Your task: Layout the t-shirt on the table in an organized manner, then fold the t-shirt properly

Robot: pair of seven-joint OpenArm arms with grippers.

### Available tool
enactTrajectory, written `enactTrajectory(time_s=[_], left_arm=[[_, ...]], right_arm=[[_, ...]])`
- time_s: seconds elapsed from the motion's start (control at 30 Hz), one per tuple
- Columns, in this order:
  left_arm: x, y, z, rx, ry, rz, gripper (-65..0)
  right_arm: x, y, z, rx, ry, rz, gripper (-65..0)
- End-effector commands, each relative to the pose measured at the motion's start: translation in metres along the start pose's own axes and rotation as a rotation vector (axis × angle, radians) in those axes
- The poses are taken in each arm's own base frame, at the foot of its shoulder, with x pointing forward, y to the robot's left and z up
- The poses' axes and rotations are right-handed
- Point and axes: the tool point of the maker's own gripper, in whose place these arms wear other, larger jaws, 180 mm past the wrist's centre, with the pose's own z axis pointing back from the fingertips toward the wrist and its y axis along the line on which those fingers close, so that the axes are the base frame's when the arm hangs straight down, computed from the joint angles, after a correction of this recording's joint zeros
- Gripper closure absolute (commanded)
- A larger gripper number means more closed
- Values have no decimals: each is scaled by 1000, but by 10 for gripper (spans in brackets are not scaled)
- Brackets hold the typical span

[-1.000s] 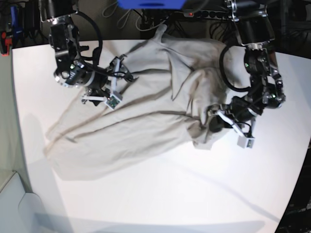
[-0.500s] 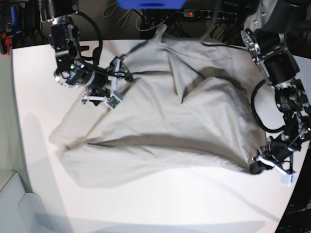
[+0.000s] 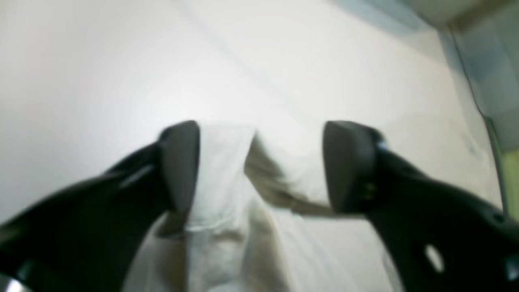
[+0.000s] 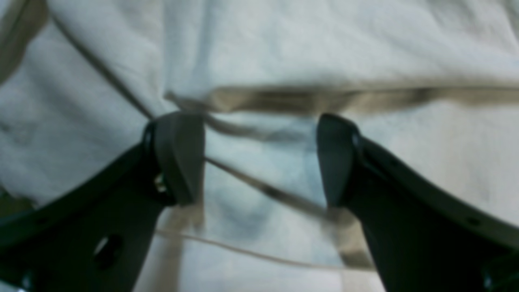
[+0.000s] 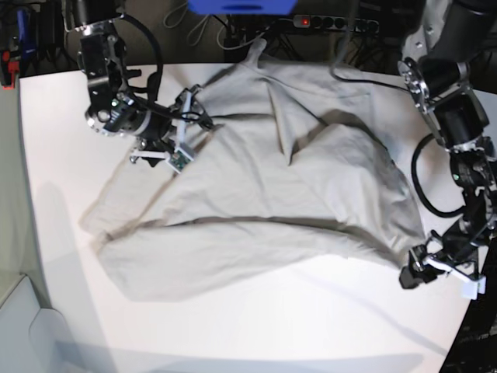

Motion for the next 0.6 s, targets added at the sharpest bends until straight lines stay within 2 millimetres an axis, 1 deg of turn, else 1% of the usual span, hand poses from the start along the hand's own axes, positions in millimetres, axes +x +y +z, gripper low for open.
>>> enactTrajectory(time_s=[0.0,0.03,0.1,0.13,0.23,0.27,0.3,0.37,0.4,0.47,0.5,0.57], left_arm=[[27,-4,6,-14,-69,-18,-541],[30,1,10,-3,-76,-17,-572],[22,14,17,17,-79,5,-618],[22,19,22,28,-91,11,-629],[19,37,40,70,-124,42,-637],[14,41,44,78,-116,54,-637],[5,40,46,71,-96,72,-637],[-14,30,50,26,-60,114,-637],[-27,22,52,-9,-33,134,-637],[-50,-1,53,-89,3,168,-637],[-65,-14,53,-131,21,190,-637],[-85,-41,51,-206,39,217,-637]], right_arm=[[-28,1,1,-6,121,9,-440],[-28,0,1,-7,119,9,-440],[-27,0,2,-9,120,10,-440],[-27,0,2,-10,118,12,-440],[-27,-1,3,-11,119,12,-440],[-26,-1,3,-12,116,13,-440],[-25,-2,3,-15,113,15,-440],[-22,-3,3,-17,108,17,-440],[-22,-4,3,-18,107,17,-440],[-18,-5,4,-23,98,24,-440],[-11,-8,6,-33,80,34,-440],[1,-11,11,-50,55,54,-440]])
